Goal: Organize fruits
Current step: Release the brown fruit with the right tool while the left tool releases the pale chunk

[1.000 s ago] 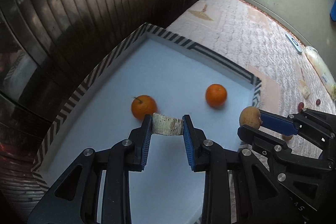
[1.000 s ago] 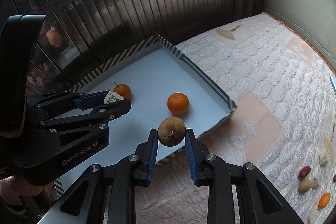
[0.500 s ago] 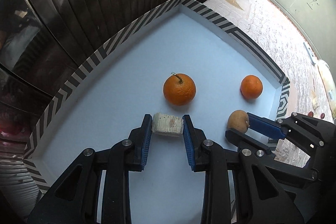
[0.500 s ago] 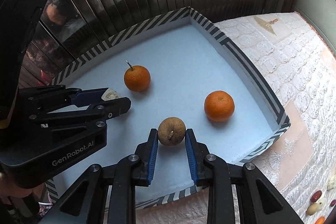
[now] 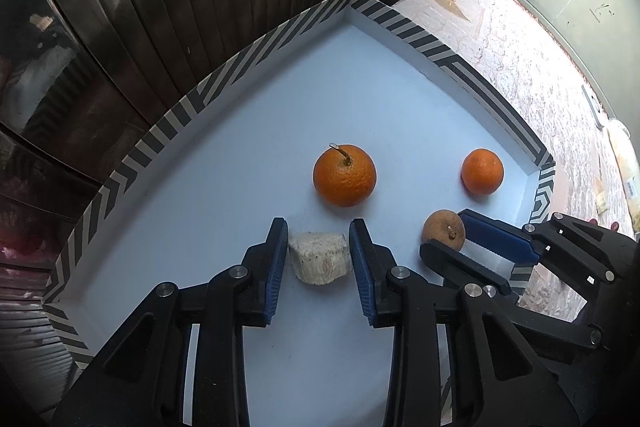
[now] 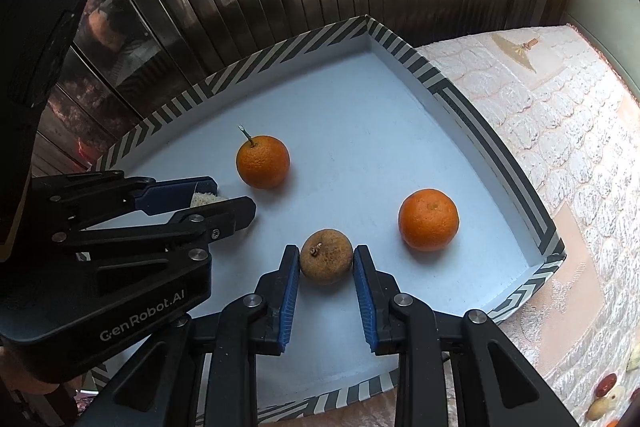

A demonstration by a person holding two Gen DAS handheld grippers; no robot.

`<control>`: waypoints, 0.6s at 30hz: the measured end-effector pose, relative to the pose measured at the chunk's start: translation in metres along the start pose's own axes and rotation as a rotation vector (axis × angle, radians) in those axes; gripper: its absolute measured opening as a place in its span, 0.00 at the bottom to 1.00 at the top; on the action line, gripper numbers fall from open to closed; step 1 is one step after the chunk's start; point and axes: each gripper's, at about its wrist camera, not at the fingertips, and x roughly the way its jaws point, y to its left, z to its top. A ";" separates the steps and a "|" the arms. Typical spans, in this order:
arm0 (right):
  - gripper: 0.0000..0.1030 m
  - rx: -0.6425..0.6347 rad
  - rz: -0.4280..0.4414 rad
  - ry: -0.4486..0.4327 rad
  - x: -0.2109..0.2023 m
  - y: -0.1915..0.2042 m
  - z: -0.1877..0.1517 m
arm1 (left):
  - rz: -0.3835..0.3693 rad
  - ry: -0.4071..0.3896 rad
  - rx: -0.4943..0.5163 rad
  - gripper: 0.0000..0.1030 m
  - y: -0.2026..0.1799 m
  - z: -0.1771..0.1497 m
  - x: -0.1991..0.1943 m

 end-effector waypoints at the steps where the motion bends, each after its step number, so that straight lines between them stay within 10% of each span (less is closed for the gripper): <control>1: 0.26 0.004 0.003 -0.008 -0.003 -0.001 -0.001 | 0.005 -0.010 0.003 0.45 -0.001 0.000 -0.003; 18: 0.31 0.109 -0.025 -0.114 -0.059 -0.027 -0.027 | 0.020 -0.117 0.111 0.57 -0.051 0.013 -0.029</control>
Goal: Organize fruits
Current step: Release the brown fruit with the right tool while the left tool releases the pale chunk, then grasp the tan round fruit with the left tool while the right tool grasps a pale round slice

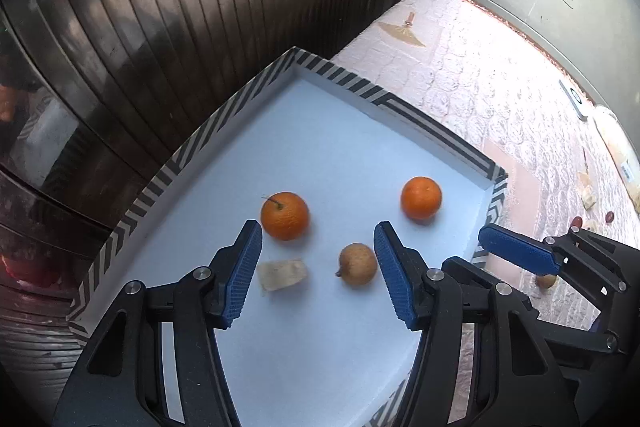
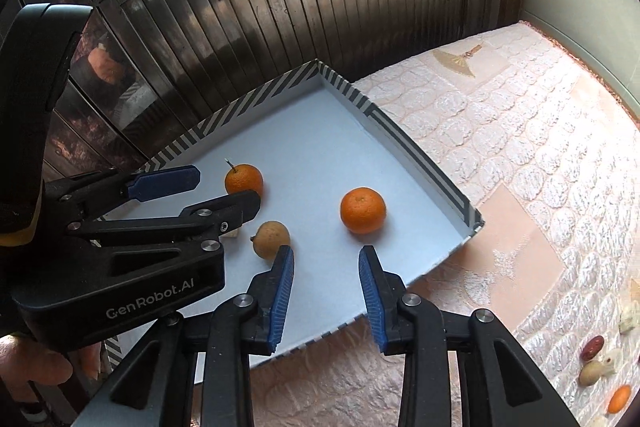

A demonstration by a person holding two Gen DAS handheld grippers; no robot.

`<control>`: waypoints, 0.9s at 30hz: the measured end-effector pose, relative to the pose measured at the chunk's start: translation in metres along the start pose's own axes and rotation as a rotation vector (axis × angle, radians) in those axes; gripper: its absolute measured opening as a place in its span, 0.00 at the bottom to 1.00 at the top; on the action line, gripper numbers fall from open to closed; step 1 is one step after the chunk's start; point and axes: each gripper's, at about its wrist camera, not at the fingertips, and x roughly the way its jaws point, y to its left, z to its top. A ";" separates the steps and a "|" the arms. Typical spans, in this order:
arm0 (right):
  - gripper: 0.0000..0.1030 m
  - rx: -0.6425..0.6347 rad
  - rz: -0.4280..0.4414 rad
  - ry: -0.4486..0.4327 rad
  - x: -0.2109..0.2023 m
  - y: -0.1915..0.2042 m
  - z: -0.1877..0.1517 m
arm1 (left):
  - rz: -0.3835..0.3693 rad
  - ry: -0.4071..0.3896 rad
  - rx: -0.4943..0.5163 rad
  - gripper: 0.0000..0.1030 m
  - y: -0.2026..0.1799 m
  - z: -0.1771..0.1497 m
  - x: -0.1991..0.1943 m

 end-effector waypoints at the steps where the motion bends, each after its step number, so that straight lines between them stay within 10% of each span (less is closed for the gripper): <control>1: 0.31 0.010 -0.005 -0.005 -0.004 -0.004 -0.003 | -0.005 -0.004 0.012 0.57 -0.005 0.001 -0.002; 27: 0.32 0.481 -0.252 -0.076 -0.121 -0.158 -0.152 | -0.217 0.051 0.425 0.57 -0.221 -0.024 0.006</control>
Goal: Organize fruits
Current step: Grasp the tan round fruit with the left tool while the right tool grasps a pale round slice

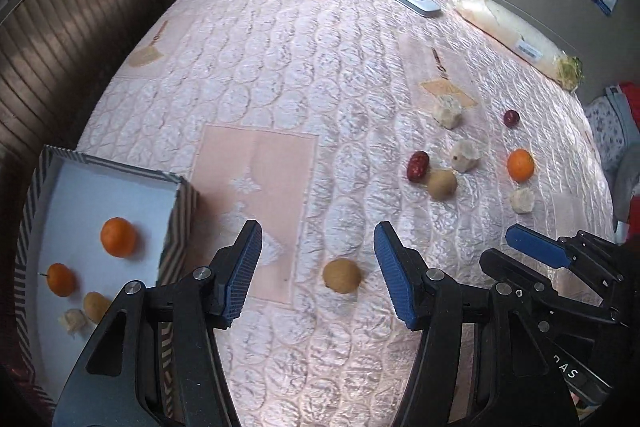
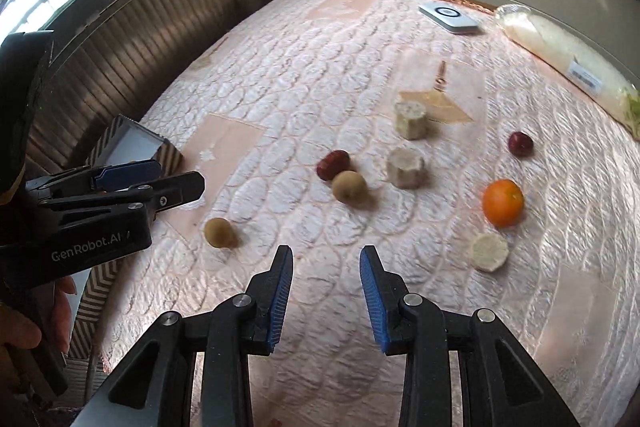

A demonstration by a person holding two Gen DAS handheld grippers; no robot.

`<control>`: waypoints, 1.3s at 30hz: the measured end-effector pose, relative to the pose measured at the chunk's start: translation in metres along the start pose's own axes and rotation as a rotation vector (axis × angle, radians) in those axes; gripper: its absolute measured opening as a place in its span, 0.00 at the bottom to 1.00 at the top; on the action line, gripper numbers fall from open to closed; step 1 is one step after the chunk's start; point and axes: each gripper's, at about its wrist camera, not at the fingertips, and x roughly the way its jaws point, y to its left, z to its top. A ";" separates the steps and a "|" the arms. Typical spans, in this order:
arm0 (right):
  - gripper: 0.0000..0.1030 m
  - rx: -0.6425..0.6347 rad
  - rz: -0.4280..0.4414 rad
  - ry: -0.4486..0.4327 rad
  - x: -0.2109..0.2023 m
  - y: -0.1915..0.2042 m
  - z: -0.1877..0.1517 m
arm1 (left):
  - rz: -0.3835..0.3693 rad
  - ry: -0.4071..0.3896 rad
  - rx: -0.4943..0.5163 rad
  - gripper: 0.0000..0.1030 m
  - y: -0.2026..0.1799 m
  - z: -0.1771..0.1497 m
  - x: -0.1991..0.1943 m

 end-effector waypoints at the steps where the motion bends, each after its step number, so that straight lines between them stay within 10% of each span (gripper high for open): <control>1: 0.32 0.015 -0.007 -0.001 -0.002 -0.008 -0.003 | -0.004 0.002 0.013 0.57 -0.006 0.001 0.002; 15: 0.32 0.133 -0.042 -0.012 -0.019 -0.072 -0.032 | -0.106 0.072 0.074 0.57 -0.052 0.017 0.042; 39: 0.32 0.086 -0.013 0.005 -0.003 -0.069 -0.021 | -0.110 0.153 0.024 0.57 0.004 -0.024 0.036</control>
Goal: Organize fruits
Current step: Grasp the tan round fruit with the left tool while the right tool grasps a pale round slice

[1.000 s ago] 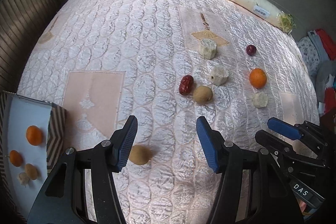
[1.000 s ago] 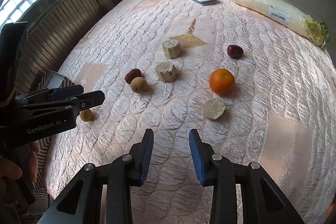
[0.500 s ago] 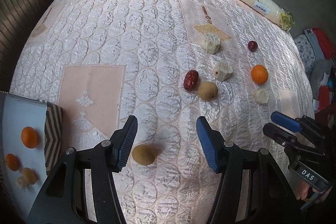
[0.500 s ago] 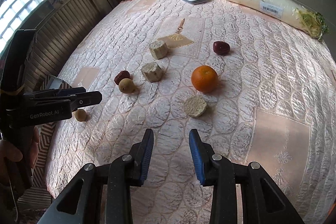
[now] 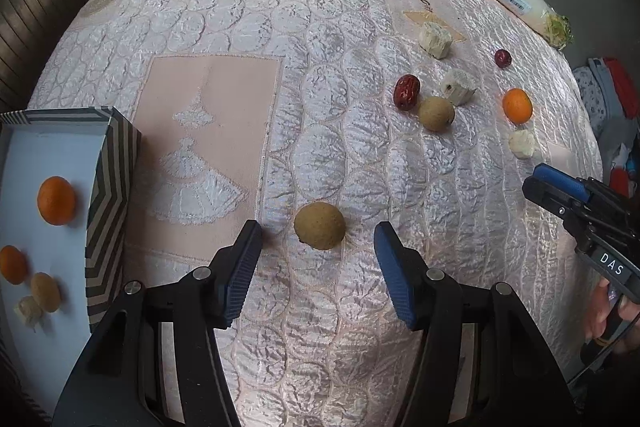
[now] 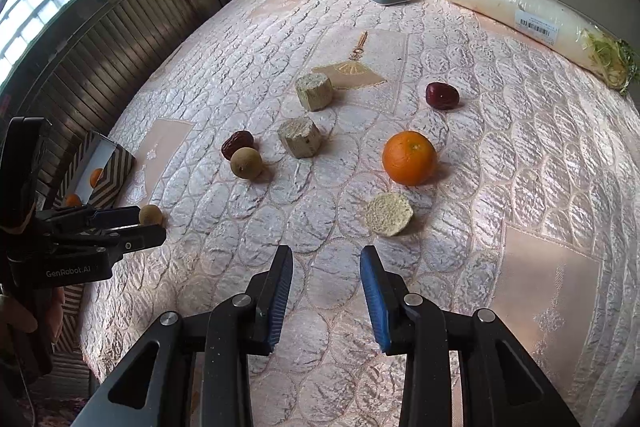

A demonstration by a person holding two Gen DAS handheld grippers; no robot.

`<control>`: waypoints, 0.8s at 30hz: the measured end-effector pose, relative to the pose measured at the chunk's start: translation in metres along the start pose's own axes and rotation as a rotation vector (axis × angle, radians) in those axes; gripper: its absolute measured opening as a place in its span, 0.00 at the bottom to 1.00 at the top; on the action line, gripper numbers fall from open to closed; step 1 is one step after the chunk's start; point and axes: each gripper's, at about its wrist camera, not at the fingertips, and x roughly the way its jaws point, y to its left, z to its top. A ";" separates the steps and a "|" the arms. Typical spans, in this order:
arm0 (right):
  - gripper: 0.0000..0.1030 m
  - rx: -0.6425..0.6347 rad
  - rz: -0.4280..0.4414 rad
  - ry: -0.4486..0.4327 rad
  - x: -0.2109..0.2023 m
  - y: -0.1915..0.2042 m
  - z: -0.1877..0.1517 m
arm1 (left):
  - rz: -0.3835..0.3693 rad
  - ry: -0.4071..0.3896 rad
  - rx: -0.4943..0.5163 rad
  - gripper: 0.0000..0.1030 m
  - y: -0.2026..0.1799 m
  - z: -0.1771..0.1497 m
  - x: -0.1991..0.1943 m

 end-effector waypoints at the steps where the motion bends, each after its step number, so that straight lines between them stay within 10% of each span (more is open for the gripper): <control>1: 0.32 0.010 -0.009 -0.002 -0.001 -0.003 -0.001 | 0.003 -0.001 0.005 0.57 -0.002 0.001 0.000; 24: 0.33 0.024 -0.061 -0.027 0.024 -0.022 0.024 | 0.129 -0.043 0.059 0.57 -0.015 -0.004 0.007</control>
